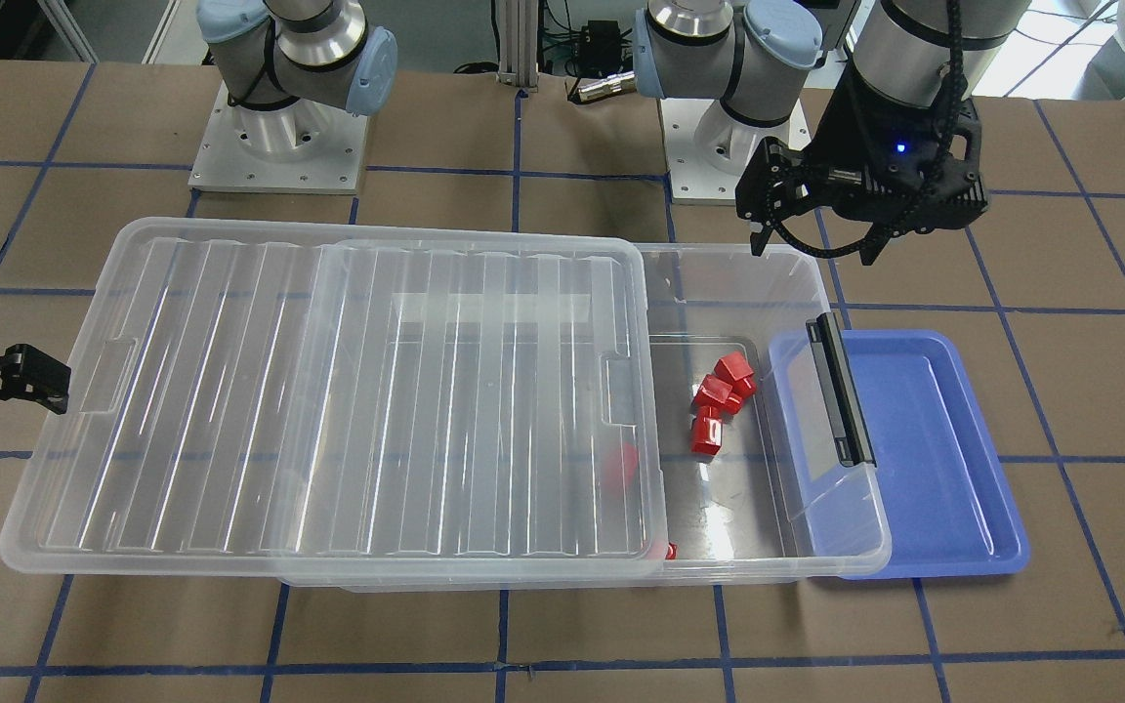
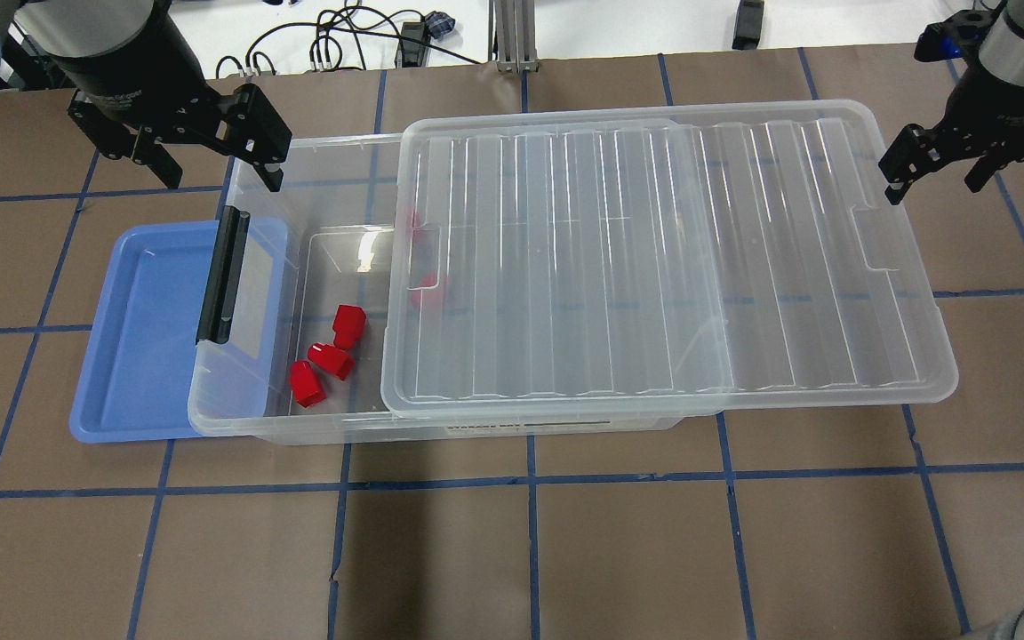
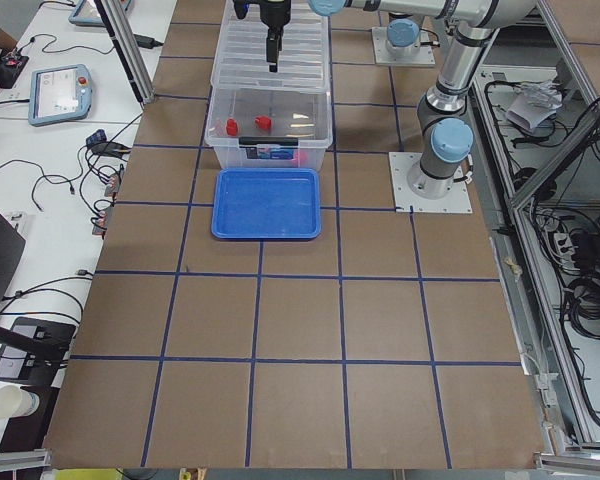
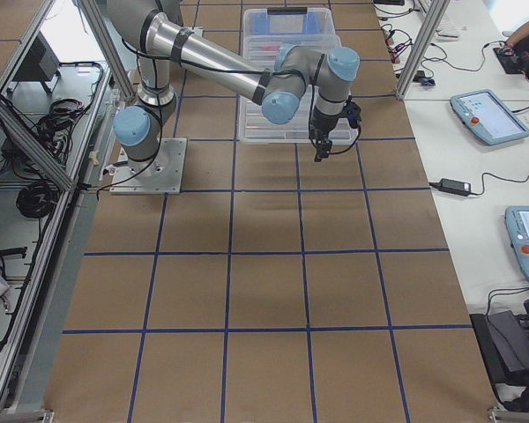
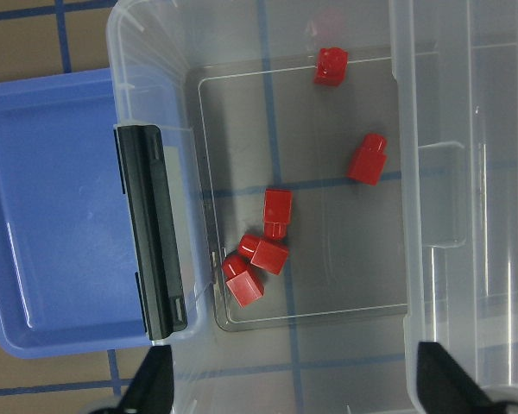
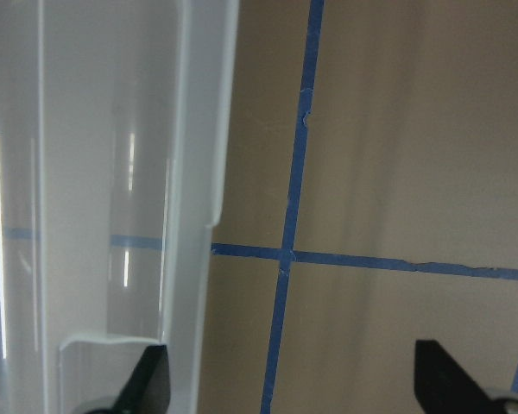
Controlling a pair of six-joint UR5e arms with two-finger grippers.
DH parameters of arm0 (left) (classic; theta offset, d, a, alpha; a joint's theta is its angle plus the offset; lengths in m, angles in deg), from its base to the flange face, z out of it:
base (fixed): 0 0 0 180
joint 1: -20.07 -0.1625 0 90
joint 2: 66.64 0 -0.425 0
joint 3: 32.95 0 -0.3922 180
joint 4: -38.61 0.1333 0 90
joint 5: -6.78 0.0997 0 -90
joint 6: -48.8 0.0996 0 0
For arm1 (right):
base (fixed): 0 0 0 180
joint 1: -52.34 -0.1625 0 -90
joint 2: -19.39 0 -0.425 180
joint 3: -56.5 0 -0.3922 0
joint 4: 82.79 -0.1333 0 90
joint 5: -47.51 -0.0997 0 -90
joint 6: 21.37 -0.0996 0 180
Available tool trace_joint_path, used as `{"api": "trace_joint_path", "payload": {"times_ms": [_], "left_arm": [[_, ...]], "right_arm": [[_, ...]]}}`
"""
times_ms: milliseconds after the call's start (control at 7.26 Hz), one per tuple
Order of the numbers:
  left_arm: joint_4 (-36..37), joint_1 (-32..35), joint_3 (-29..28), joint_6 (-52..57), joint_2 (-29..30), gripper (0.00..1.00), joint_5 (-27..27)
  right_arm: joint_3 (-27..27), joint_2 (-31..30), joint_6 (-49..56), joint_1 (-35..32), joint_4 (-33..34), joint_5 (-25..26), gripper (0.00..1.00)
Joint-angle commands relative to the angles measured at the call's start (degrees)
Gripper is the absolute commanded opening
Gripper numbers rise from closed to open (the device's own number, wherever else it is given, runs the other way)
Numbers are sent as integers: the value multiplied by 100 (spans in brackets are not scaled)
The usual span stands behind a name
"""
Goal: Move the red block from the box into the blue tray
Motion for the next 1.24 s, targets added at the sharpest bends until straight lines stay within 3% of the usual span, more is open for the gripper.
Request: {"api": "trace_joint_path", "payload": {"times_ms": [0,413,826,1101], "left_arm": [[-9,0,-25,29,-12,100,13],[0,-97,-410,82,199,100,13],[-159,-97,122,56,558,100,-83],[908,-88,693,91,848,100,-75]], "right_arm": [[-12,0,4,12,2,3,100],[23,-17,-83,3,-33,12,100],[40,-105,-101,-15,-85,-6,100],[40,-201,-136,-32,-112,-6,100]]}}
